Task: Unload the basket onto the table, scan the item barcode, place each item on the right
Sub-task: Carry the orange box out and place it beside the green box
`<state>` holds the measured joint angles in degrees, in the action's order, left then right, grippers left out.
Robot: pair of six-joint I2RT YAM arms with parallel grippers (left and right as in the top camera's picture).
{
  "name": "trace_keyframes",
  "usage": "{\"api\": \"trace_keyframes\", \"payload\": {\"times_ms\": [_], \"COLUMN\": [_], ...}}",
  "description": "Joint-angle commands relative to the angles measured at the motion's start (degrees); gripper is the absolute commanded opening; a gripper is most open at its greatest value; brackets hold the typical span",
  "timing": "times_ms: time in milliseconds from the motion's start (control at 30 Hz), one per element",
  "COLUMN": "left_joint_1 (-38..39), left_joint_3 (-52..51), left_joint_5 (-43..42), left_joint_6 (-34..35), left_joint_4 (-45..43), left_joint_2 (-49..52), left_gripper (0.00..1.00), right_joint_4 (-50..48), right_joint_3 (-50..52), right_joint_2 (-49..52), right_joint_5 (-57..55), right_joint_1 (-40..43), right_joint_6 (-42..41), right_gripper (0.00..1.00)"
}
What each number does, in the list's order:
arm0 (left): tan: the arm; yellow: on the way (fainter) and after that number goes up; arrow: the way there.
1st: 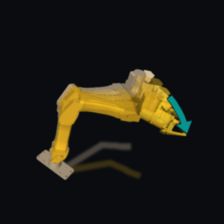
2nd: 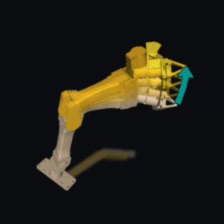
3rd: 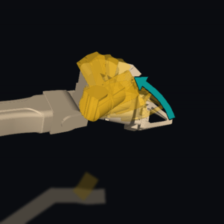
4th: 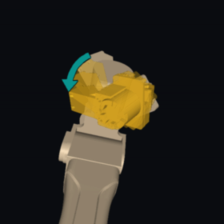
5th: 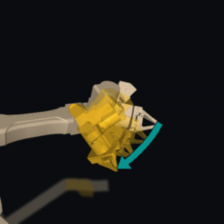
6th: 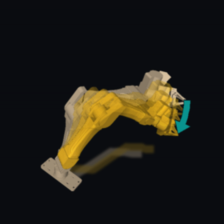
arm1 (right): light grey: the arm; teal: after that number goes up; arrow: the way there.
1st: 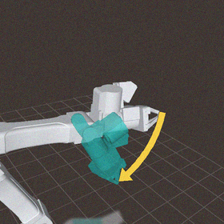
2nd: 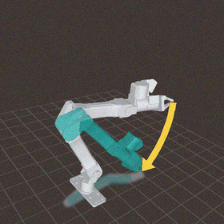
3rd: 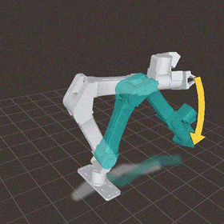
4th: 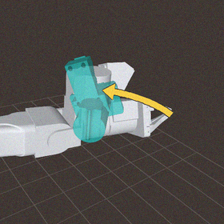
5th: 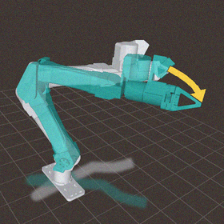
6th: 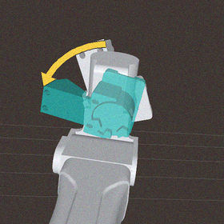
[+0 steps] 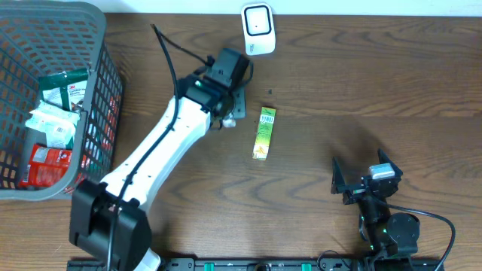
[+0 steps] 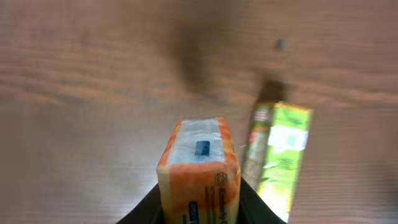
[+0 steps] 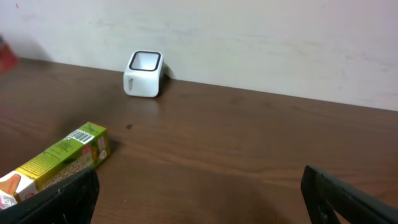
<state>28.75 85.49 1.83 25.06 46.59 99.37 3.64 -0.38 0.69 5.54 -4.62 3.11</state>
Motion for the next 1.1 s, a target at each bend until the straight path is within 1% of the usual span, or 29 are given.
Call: {"api": "trace_keyframes", "payload": {"times_ms": [0, 133, 300, 433, 767, 1067], "left_joint_1": [2.7, 6.8, 12.1, 15.0, 15.7, 16.2], "left_joint_3": [4.5, 4.5, 4.5, 4.5, 4.5, 4.5], "left_joint_5": [-1.4, -1.4, -1.2, -1.1, -1.2, -1.1], "left_joint_6": [-1.2, 0.5, 2.2, 5.0, 5.2, 5.2], "left_joint_4": [1.7, 1.3, -2.0, -4.5, -10.9, -12.0], "left_joint_2": [-0.1, 0.6, 2.8, 6.7, 16.5, 18.9], "left_gripper": [0.28, 0.29, 0.29, 0.29, 0.29, 0.29], "right_joint_4": [0.2, 0.2, 0.2, 0.2, 0.2, 0.2], "right_joint_3": [0.1, 0.1, 0.1, 0.1, 0.1, 0.1], "right_joint_2": [-0.3, -0.3, -0.3, -0.3, -0.3, -0.3], "right_joint_5": [-0.3, -0.3, -0.3, -0.3, -0.3, -0.3], "right_joint_1": [0.2, 0.2, 0.2, 0.2, 0.2, 0.2], "right_joint_6": [-0.7, -0.7, -0.7, -0.7, -0.7, -0.7], "right_gripper": [0.99, 0.99, 0.99, 0.99, 0.99, 0.99]}}
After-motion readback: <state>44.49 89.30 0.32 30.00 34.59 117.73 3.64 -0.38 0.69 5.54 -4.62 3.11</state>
